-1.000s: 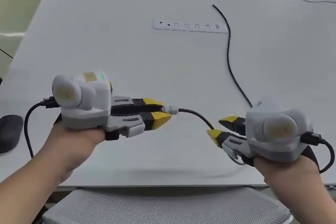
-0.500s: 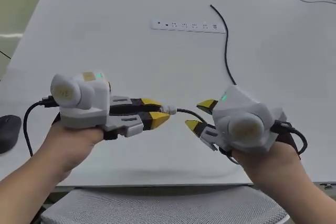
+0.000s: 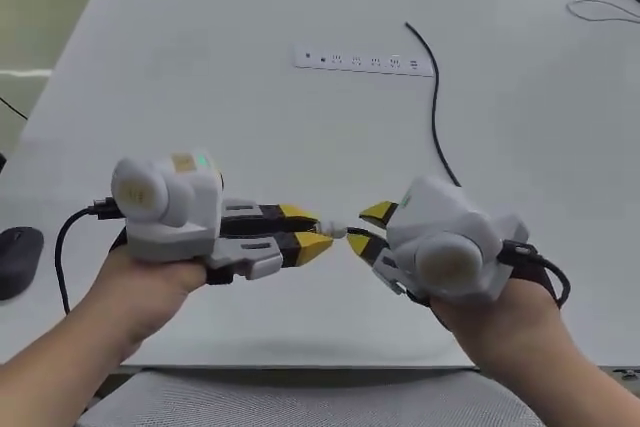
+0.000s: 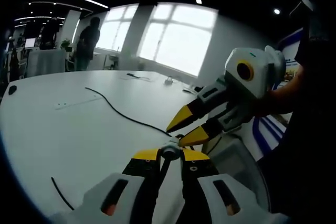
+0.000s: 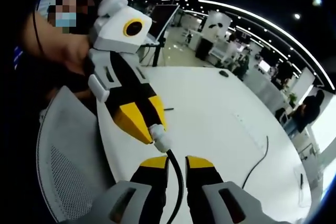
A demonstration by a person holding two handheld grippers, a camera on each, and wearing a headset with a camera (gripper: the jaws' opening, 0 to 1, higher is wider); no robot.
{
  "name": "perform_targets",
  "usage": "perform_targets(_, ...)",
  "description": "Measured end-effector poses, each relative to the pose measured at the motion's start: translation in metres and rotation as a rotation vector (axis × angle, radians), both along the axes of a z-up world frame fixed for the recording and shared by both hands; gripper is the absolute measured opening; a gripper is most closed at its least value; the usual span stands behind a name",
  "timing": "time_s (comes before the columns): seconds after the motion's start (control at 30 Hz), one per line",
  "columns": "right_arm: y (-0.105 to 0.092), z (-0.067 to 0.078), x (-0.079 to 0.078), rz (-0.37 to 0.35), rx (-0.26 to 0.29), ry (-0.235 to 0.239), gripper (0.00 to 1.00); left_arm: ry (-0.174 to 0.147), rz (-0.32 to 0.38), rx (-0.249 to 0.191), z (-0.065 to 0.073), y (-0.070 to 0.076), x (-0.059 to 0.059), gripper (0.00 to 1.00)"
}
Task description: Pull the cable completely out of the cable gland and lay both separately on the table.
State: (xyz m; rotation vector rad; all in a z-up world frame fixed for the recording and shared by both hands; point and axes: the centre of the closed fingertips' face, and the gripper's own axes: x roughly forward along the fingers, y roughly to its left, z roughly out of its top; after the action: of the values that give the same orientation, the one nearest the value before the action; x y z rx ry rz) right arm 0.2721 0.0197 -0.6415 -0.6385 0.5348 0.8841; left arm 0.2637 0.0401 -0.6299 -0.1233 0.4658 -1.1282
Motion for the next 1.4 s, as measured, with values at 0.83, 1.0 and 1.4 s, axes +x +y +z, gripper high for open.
perform_targets(0.83, -0.022, -0.019, 0.001, -0.163, 0.088, 0.101, 0.0, -0.06, -0.016, 0.052, -0.001, -0.004, -0.003, 0.15)
perform_targets(1.0, -0.036, -0.029, 0.003, -0.231, 0.111, 0.139, 0.0, -0.063, -0.015, 0.049, 0.0, -0.004, -0.002, 0.15)
perform_targets(1.4, -0.069, -0.068, -0.001, -0.475, 0.27, 0.32, 0.0, -0.063, -0.011, 0.036, 0.002, -0.004, -0.001, 0.15)
